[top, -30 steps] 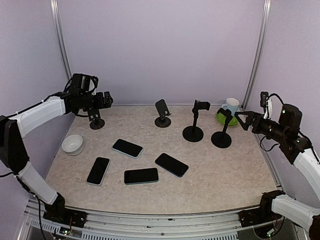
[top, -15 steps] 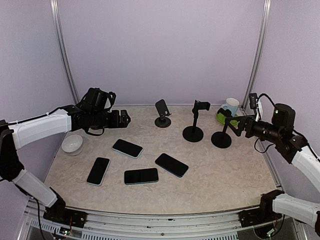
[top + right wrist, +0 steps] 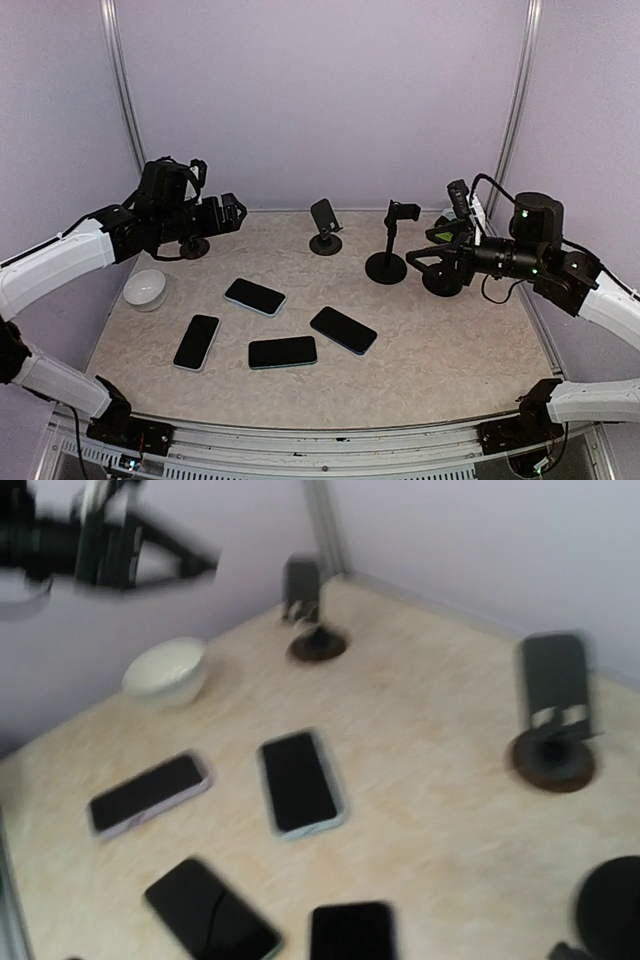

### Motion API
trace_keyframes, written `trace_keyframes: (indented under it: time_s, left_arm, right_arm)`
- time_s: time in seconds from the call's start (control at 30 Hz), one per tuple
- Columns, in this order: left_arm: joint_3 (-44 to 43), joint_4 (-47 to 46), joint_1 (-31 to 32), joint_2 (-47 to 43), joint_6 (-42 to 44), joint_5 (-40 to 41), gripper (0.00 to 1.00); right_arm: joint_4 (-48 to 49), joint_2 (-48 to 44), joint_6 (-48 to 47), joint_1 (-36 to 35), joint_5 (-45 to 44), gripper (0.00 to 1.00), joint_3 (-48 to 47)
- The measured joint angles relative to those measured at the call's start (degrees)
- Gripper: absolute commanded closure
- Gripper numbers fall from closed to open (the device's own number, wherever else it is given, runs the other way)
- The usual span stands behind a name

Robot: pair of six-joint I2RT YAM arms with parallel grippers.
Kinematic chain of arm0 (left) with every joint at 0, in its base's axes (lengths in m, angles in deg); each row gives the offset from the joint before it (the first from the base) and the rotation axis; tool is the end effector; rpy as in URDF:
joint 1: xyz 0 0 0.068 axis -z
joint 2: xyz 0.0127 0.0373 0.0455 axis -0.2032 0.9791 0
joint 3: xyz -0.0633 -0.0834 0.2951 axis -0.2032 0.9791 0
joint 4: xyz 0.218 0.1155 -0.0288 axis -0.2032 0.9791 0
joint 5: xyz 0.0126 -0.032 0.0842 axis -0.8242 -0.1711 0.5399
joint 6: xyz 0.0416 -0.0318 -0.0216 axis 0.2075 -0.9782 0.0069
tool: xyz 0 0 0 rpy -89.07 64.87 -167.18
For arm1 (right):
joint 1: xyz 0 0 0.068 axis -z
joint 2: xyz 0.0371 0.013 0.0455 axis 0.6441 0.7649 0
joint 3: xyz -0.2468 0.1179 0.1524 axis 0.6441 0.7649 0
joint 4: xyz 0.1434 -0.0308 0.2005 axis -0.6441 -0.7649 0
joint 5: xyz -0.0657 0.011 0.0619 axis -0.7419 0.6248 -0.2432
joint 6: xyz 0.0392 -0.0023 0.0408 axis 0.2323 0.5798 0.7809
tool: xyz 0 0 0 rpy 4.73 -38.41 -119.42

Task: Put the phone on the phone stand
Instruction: Pick up the phone at the center of the board.

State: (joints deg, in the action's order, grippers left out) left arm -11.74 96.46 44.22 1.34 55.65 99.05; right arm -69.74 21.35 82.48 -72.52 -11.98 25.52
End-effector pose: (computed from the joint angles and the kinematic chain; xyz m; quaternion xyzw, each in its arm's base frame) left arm 0.2443 -0.1478 0.3705 0.0004 0.8585 -0.1891 0.4766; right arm 0.1359 0.1056 0.3706 -0.2814 0.7209 0.3725 0.5123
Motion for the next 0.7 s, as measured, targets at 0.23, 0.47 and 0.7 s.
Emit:
trace_keyframes:
  time_s: [0.23, 0.47, 0.7]
  left_arm:
    - [0.57, -0.85, -2.25, -1.29, -1.05, -3.78, 0.01]
    - [1.92, -1.07, -2.23, -1.2, -1.29, -6.47, 0.01]
    - [3.45, -2.54, -2.23, -1.2, -1.31, -7.96, 0.01]
  right_arm:
    - [-4.98, 13.18, -3.17, -8.2, -5.49, 0.0, -4.52]
    - [-9.79, 24.55, -5.2, -12.11, -11.32, 0.0, -9.07]
    - [-11.87, 34.97, -5.64, -14.69, -16.68, 0.0, -12.61]
